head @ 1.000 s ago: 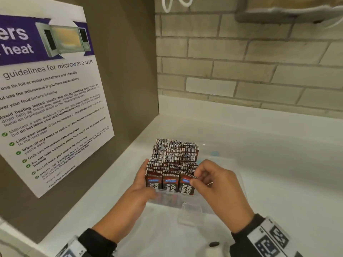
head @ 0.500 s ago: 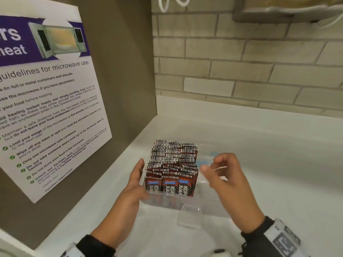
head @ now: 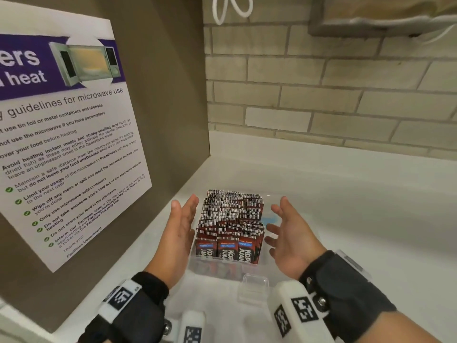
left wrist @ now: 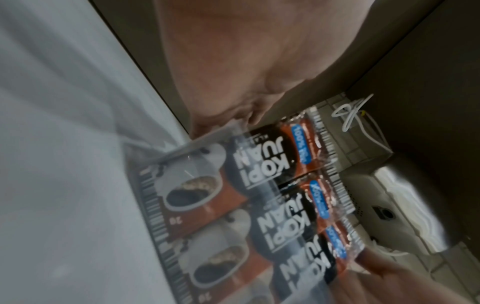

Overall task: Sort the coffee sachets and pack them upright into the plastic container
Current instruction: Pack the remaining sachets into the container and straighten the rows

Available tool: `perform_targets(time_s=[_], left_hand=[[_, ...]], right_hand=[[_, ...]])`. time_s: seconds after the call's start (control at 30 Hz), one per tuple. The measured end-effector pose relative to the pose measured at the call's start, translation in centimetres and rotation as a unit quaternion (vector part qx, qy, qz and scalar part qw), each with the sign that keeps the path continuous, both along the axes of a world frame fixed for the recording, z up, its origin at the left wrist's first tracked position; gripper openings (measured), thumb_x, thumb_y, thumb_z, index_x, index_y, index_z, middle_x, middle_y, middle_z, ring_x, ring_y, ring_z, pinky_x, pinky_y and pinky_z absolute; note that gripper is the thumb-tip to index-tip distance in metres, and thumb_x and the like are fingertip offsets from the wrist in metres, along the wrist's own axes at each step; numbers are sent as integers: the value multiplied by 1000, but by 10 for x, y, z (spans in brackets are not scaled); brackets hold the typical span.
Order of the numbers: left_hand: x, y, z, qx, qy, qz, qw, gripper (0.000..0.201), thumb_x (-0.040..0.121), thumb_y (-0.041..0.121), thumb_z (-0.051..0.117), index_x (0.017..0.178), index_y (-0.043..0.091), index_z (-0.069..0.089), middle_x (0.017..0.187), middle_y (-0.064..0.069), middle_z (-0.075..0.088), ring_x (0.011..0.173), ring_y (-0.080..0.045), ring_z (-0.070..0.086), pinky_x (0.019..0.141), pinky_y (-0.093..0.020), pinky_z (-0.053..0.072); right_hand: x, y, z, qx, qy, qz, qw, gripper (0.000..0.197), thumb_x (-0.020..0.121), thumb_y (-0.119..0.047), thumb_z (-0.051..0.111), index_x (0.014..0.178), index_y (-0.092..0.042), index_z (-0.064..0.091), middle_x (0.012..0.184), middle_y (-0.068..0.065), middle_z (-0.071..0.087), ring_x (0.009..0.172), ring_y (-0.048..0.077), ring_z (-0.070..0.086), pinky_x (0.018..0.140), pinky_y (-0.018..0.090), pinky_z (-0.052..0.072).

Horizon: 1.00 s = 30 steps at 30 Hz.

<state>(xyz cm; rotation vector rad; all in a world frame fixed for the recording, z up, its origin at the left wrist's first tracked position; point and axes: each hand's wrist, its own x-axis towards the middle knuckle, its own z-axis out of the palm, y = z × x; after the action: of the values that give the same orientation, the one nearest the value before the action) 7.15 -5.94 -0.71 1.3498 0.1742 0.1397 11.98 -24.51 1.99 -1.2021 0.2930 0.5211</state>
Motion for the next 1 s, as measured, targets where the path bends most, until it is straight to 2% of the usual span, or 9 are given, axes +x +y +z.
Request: perform_targets(time_s=[0.07, 0.13, 0.2, 0.27, 0.3, 0.47, 0.67, 0.83, 1.0], left_hand=[[3, -1, -2, 4, 11, -13, 1000, 77, 78, 69, 18, 143, 33, 34, 138, 19, 46, 113, 5, 50, 104, -30, 34], [4, -2, -4, 13, 24, -30, 999, 76, 78, 71, 16, 142, 36, 35, 132, 17, 54, 113, -2, 55, 95, -29, 41], [6, -2, -5, 24, 36, -42, 998, 74, 79, 71, 15, 143, 39, 34, 131, 16, 56, 114, -5, 56, 91, -27, 43], [8, -2, -5, 33, 37, -50, 997, 72, 80, 70, 14, 142, 40, 34, 125, 18, 58, 110, -3, 58, 87, -25, 44], [10, -2, -4, 35, 35, -55, 997, 71, 81, 69, 14, 142, 40, 33, 124, 19, 59, 109, -2, 58, 87, -24, 45], [18, 1, -4, 15, 31, -75, 997, 68, 82, 68, 15, 142, 42, 31, 121, 23, 57, 107, 3, 57, 87, -24, 45], [24, 3, -8, -17, 36, -86, 996, 60, 83, 70, 16, 136, 48, 34, 121, 22, 59, 112, -5, 59, 98, -35, 45], [28, 7, -10, -9, 32, -101, 994, 61, 83, 68, 18, 138, 47, 32, 115, 26, 60, 100, 7, 62, 82, -21, 47], [32, 7, -9, -24, 25, -106, 994, 64, 85, 64, 19, 144, 41, 28, 120, 28, 55, 95, 13, 61, 71, -10, 50]], right_hand=[[-3, 6, 7, 13, 25, 11, 1000, 63, 88, -65, 34, 142, -34, 31, 151, 10, 29, 134, 32, 33, 101, 44, 30], [-8, 10, 17, 21, 48, 29, 998, 59, 90, -65, 28, 132, -28, 43, 138, 12, 46, 103, 30, 54, 75, 41, 42], [-12, 12, 25, 33, 59, 42, 997, 59, 92, -63, 23, 88, -17, 60, 99, 9, 65, 73, 28, 57, 64, 41, 42], [-13, 14, 26, 83, 40, 55, 994, 82, 92, -62, 18, 51, -7, 63, 64, 13, 68, 66, 30, 59, 70, 45, 43], [-14, 16, 27, 113, 30, 64, 991, 90, 92, -62, 15, 42, -7, 65, 58, 15, 68, 63, 30, 62, 71, 45, 44], [-10, 26, 20, 144, 25, 66, 987, 78, 92, -64, 9, 77, -12, 66, 70, 14, 72, 60, 28, 69, 67, 41, 47], [-7, 34, 15, 138, 18, 42, 989, 75, 94, -60, 11, 78, -15, 69, 76, 12, 73, 69, 25, 69, 71, 40, 48], [-4, 34, 9, 77, 12, 28, 997, 68, 93, -61, 11, 99, -19, 64, 90, 6, 74, 77, 19, 72, 68, 34, 53], [-5, 38, 8, 62, 6, 28, 998, 68, 93, -61, 12, 103, -18, 64, 96, 6, 73, 85, 18, 70, 70, 31, 55]])
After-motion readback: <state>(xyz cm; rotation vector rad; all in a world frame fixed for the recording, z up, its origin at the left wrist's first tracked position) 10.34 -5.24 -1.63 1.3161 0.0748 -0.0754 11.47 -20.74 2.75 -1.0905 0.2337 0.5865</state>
